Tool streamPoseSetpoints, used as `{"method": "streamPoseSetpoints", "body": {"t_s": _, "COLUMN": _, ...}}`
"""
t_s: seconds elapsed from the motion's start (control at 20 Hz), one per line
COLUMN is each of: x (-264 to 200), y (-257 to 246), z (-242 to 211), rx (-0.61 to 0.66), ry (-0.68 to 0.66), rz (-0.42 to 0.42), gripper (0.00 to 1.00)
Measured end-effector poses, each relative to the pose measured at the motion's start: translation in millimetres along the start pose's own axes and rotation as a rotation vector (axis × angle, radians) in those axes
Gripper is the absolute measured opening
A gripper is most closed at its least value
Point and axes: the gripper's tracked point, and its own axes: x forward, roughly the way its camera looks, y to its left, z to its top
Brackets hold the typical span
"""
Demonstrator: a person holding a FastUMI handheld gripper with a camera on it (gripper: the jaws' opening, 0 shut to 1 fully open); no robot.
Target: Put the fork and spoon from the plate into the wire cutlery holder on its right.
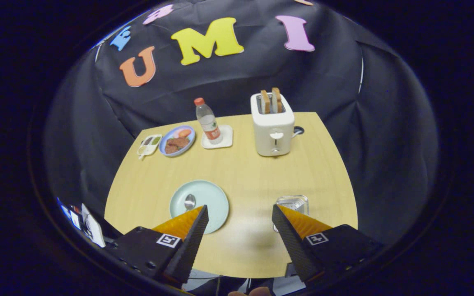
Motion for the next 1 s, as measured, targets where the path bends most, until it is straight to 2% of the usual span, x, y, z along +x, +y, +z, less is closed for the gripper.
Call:
{"method": "streamPoseSetpoints", "body": {"t_s": 0.2, "x": 13, "y": 55, "z": -10, "rx": -0.04, "ry": -0.052, "rz": 0.031, "gripper": 0.96}}
{"method": "streamPoseSetpoints", "body": {"t_s": 0.5, "x": 66, "y": 122, "z": -56, "rx": -0.063, "ry": -0.027, "rz": 0.037, "gripper": 0.97}}
{"method": "streamPoseSetpoints", "body": {"t_s": 0.7, "x": 105, "y": 144, "z": -92, "rx": -0.082, "ry": 0.02, "rz": 0.025, "gripper": 0.97}}
{"method": "streamPoseSetpoints", "body": {"t_s": 0.95, "x": 152, "y": 147, "z": -128, "rx": -0.06, "ry": 0.075, "rz": -0.029, "gripper": 0.96}}
{"method": "streamPoseSetpoints", "body": {"t_s": 1.0, "x": 160, "y": 147, "z": -135, "rx": -0.055, "ry": 0.095, "rz": -0.036, "gripper": 0.92}}
